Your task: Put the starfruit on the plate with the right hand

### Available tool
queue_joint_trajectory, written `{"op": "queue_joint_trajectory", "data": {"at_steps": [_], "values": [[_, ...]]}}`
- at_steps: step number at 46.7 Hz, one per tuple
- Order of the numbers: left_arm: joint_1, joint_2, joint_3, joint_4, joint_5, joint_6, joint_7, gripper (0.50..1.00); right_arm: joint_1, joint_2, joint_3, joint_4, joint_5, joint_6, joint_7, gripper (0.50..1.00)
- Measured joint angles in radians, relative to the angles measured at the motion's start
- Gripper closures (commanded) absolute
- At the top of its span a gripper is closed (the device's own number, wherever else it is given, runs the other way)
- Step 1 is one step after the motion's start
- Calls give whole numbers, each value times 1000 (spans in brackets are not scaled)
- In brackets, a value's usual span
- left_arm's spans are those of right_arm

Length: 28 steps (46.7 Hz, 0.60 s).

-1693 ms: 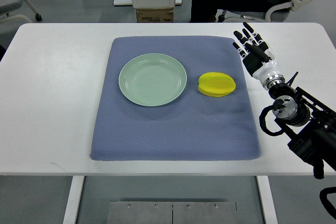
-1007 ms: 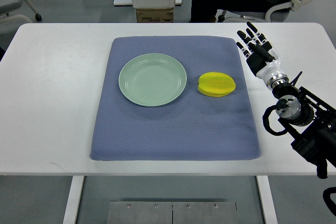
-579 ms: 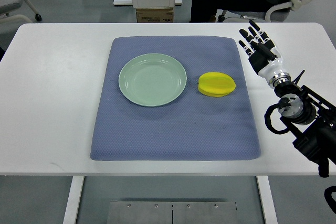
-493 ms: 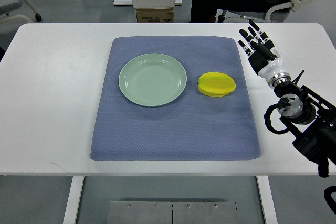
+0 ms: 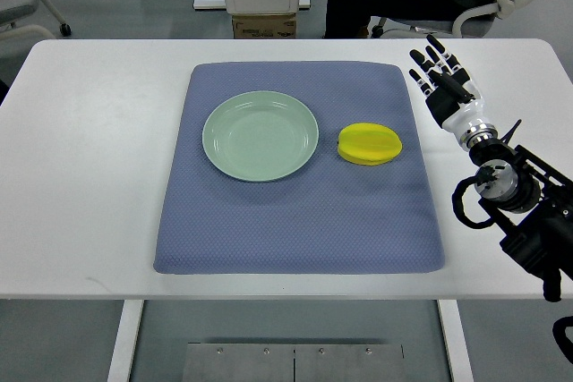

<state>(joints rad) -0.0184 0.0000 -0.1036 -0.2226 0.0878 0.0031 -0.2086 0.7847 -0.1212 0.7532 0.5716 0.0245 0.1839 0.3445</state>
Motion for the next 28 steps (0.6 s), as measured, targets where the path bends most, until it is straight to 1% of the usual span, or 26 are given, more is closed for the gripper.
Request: {"op": "queue_joint_trajectory", "data": {"at_steps": [9,19,28], "values": [[0,0,0,0,0,0,0,500,3,0,0,-18,0,-11,2,500],[0,0,-1,0,0,0,0,500,16,-2,-1,-84,0,-12,-1,500],[0,0,0,0,0,0,0,500,39,-2,-1,-93,0,-12,0,500]]}}
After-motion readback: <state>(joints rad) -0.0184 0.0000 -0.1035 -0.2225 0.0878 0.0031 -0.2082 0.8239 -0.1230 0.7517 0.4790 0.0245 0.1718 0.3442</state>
